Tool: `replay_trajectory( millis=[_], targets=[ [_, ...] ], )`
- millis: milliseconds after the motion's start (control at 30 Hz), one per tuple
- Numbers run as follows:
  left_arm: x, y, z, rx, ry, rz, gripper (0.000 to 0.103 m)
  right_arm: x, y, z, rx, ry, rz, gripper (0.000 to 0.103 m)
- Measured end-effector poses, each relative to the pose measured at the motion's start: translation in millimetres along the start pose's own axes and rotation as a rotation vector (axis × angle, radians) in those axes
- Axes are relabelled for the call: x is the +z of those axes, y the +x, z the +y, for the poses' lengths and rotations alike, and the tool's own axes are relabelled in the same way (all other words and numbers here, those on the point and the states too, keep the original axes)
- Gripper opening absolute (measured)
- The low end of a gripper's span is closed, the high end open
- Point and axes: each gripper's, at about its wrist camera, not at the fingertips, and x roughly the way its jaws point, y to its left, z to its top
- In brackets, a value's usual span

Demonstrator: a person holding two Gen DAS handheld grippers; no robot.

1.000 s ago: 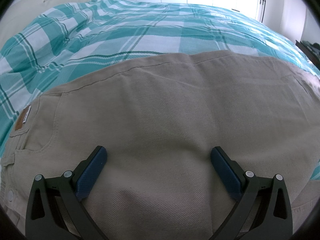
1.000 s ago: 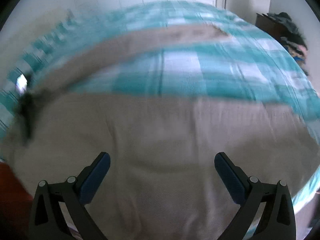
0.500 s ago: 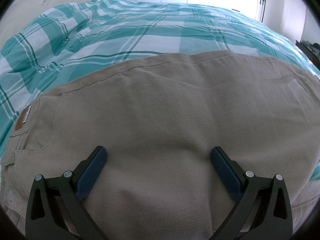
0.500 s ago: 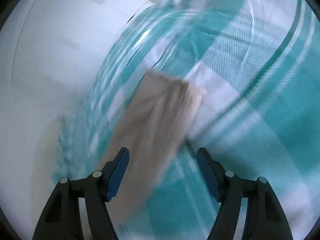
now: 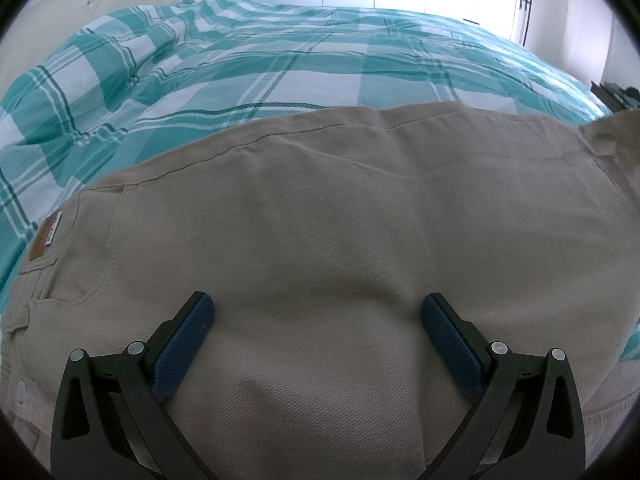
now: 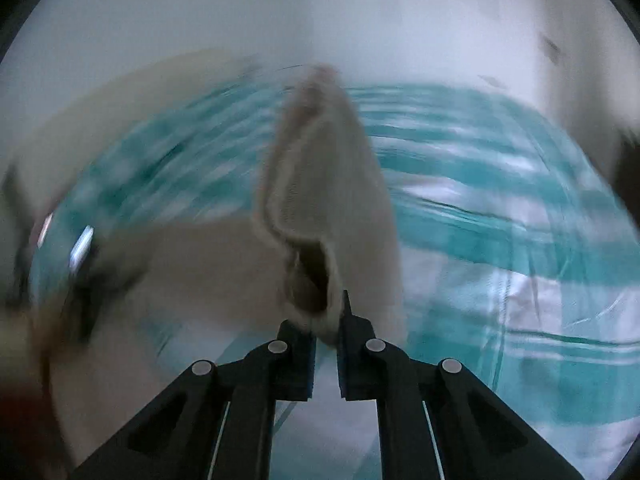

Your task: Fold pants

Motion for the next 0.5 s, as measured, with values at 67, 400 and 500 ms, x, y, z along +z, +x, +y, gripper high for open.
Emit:
replay_trajectory(
  millis=[67,400,500],
  targets=[
    [0,0,0,0.0,0.0,0.001,0.103,-37,-51,37,0.002,-0.073,0.023,0.008],
    [1,3,-1,-0.002,-0.008,0.019,0.103,-223,-170,-101,-0.763,0.548,0.255,0.062],
    [2,-3,0,-0.002,-0.009,0.026,0.102,-217,-194,-80,-0.708,0.7,0.091,0.069]
  ],
)
